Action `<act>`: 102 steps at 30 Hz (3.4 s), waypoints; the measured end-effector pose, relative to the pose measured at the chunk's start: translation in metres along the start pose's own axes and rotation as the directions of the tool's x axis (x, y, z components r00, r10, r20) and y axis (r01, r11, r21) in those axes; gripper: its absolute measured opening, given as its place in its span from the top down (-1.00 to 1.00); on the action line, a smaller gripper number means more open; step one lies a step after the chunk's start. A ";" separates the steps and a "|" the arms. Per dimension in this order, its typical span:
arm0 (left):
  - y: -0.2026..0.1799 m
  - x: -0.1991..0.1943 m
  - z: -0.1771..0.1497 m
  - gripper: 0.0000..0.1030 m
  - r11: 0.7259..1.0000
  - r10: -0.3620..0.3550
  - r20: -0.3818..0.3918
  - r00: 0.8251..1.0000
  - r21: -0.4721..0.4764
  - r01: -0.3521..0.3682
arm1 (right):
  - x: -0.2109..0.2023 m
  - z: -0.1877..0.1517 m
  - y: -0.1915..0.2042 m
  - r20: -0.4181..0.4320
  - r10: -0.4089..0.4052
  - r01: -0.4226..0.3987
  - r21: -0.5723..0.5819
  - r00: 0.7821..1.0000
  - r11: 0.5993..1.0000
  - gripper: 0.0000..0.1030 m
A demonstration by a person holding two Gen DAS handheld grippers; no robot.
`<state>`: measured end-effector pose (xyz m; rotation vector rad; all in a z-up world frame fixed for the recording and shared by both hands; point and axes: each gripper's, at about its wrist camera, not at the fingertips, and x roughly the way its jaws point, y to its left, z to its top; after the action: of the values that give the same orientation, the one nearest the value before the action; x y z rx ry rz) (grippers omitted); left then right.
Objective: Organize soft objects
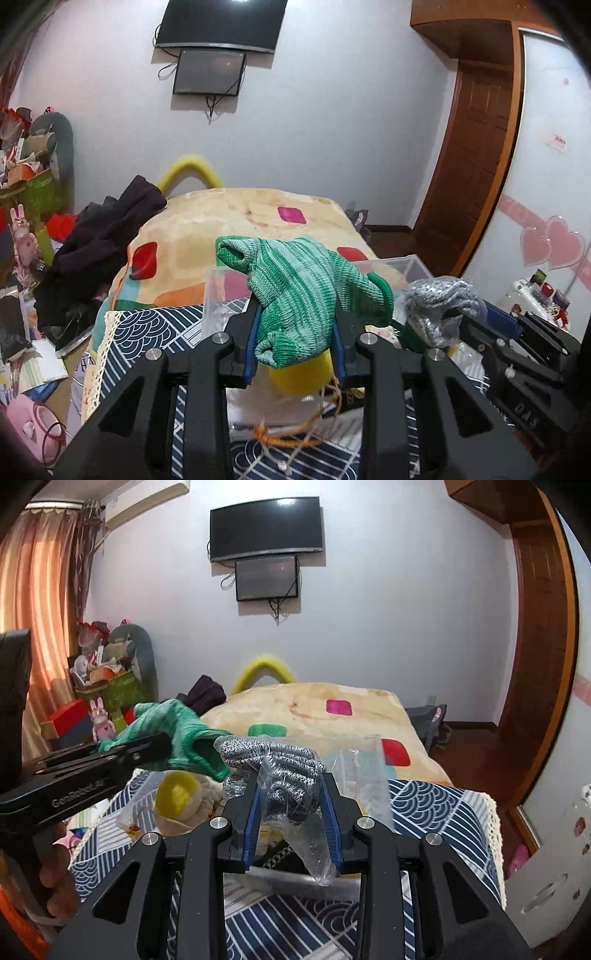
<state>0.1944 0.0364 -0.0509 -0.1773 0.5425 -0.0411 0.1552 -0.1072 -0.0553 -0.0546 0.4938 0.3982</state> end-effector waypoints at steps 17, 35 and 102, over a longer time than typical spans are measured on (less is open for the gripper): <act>0.002 0.022 -0.013 -0.12 1.000 0.012 -0.051 0.999 -0.009 -0.013 | 0.031 -0.014 0.001 -0.132 -0.027 0.021 -0.043 0.991 0.999 0.31; -0.025 -0.093 -0.018 -0.57 0.998 -0.047 0.174 0.984 0.049 0.038 | -0.051 0.007 -0.006 0.090 -0.019 0.020 -0.006 0.996 1.000 -0.21; -0.036 -0.174 -0.035 -0.99 0.996 -0.041 0.322 0.946 0.087 0.013 | -0.118 0.003 0.017 0.288 -0.007 0.005 0.007 0.958 1.000 -0.84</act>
<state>0.0272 0.0099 0.0149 -0.1068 0.2092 -0.0601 0.0553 -0.1333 0.0039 0.0081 0.2065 0.3915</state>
